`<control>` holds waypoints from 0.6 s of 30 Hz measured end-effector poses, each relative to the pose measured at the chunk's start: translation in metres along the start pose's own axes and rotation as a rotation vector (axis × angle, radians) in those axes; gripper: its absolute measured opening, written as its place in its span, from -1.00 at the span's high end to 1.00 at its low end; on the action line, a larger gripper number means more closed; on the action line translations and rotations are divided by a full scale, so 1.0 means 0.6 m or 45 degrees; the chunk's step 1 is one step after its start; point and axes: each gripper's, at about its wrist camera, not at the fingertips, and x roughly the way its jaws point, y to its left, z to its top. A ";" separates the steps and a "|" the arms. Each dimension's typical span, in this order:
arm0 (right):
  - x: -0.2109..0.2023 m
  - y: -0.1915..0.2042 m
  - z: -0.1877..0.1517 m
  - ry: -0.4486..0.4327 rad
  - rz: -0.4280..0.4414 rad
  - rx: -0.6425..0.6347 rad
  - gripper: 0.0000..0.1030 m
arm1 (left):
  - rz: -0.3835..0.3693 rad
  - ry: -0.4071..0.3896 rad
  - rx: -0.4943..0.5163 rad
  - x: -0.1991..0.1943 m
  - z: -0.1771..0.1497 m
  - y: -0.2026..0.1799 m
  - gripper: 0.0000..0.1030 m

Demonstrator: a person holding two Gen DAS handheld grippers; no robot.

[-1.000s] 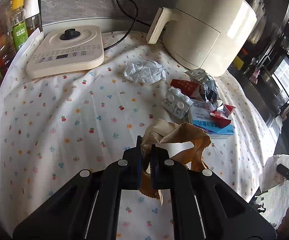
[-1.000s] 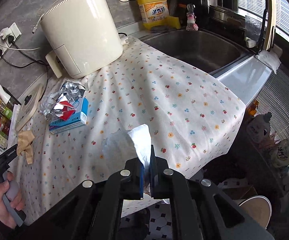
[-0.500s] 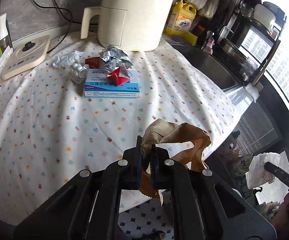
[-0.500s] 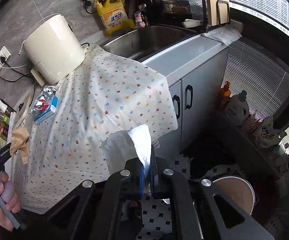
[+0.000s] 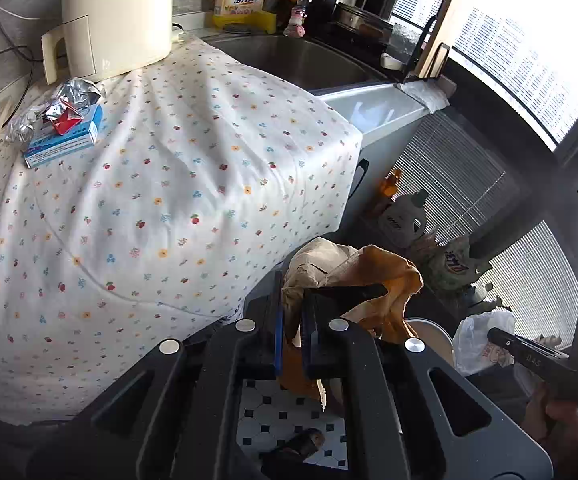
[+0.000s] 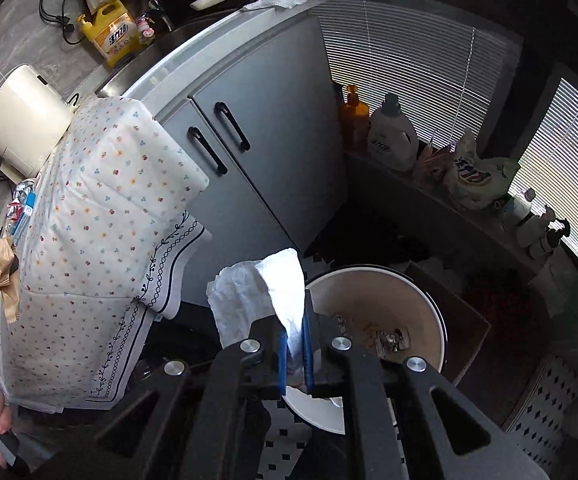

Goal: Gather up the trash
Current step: 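Carry the brown paper and white bag over the white bin and release them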

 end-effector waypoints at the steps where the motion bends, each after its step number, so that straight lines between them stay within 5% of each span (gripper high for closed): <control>1: 0.004 -0.012 -0.006 0.018 -0.004 0.012 0.63 | -0.006 0.010 0.014 0.003 -0.005 -0.015 0.86; 2: 0.004 -0.025 -0.012 0.021 -0.011 0.028 0.42 | -0.013 0.020 0.028 0.007 -0.009 -0.028 0.86; 3: 0.000 -0.037 -0.019 0.010 -0.024 0.044 0.00 | -0.021 0.029 0.044 0.009 -0.013 -0.041 0.86; 4: -0.005 -0.048 -0.025 -0.002 -0.037 0.055 -0.14 | -0.030 0.037 0.060 0.012 -0.017 -0.054 0.86; 18: -0.062 -0.170 -0.111 -0.005 -0.139 0.188 -0.17 | -0.209 0.213 0.239 0.085 -0.096 -0.212 0.86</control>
